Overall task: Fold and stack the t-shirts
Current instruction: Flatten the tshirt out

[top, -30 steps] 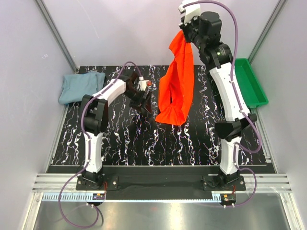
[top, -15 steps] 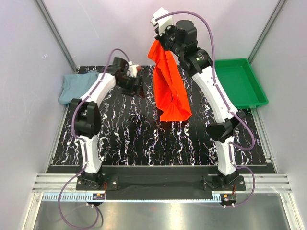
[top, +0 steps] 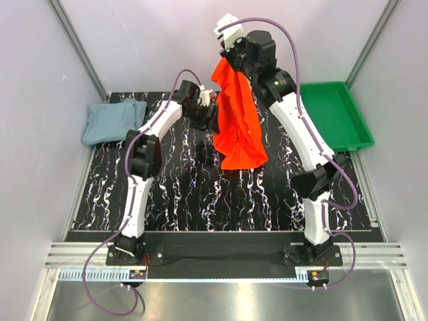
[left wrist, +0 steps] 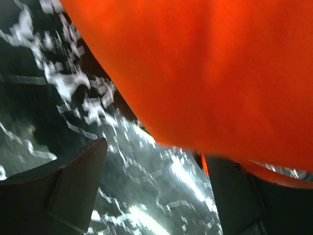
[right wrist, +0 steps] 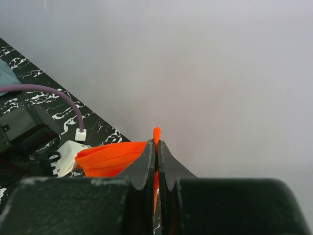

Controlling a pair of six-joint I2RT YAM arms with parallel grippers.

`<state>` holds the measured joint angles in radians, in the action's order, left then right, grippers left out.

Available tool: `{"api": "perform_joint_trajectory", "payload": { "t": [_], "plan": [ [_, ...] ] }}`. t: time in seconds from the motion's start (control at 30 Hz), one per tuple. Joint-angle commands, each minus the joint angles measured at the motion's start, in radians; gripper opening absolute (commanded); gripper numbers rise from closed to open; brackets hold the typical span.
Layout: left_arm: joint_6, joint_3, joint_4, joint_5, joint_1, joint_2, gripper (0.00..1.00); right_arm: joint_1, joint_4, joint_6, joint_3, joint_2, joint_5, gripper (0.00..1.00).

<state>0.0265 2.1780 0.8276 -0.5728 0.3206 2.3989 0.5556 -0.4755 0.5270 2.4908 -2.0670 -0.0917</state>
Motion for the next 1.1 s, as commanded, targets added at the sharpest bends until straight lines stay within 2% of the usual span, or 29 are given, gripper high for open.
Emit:
{"api": "perform_joint_trajectory", "payload": {
  "t": [0.0,0.1,0.2,0.23,0.27,0.3,0.33,0.5,0.67,0.77,0.93,1.07],
  "plan": [
    [-0.017,0.115,-0.042,0.036,0.032,0.046,0.86,-0.013,0.064,0.019,0.013,0.082,-0.037,0.0],
    [-0.019,0.147,-0.056,0.051,0.058,0.083,0.86,-0.02,0.066,0.021,0.025,0.076,-0.04,0.0],
    [-0.02,0.16,-0.059,0.05,0.08,0.103,0.74,-0.022,0.067,0.021,0.034,0.071,-0.049,0.0],
    [-0.019,0.155,-0.059,0.044,0.084,0.106,0.66,-0.023,0.071,0.021,0.036,0.071,-0.052,0.0],
    [-0.02,0.148,-0.061,0.039,0.084,0.106,0.3,-0.023,0.074,0.021,0.034,0.068,-0.055,0.0],
    [-0.02,0.143,-0.061,0.056,0.086,0.106,0.05,-0.025,0.074,0.022,0.034,0.067,-0.059,0.0],
    [-0.02,0.138,-0.058,0.074,0.086,0.102,0.0,-0.025,0.077,0.024,0.034,0.068,-0.065,0.0],
    [-0.019,0.085,-0.036,0.152,0.028,-0.004,0.0,-0.04,0.081,0.037,0.034,0.058,-0.075,0.0],
    [-0.114,0.075,-0.005,0.339,-0.098,-0.203,0.0,-0.106,0.054,-0.01,0.017,0.056,-0.083,0.0],
    [-0.195,0.115,0.018,0.384,-0.149,-0.294,0.0,-0.138,0.038,-0.03,-0.012,0.068,-0.076,0.0],
    [-0.27,0.153,0.063,0.351,-0.16,-0.4,0.01,-0.152,0.034,-0.055,-0.079,0.111,-0.056,0.0],
    [-0.254,0.129,0.12,0.289,-0.152,-0.444,0.06,-0.152,0.035,-0.061,-0.16,0.165,-0.052,0.0]
  ]
}}
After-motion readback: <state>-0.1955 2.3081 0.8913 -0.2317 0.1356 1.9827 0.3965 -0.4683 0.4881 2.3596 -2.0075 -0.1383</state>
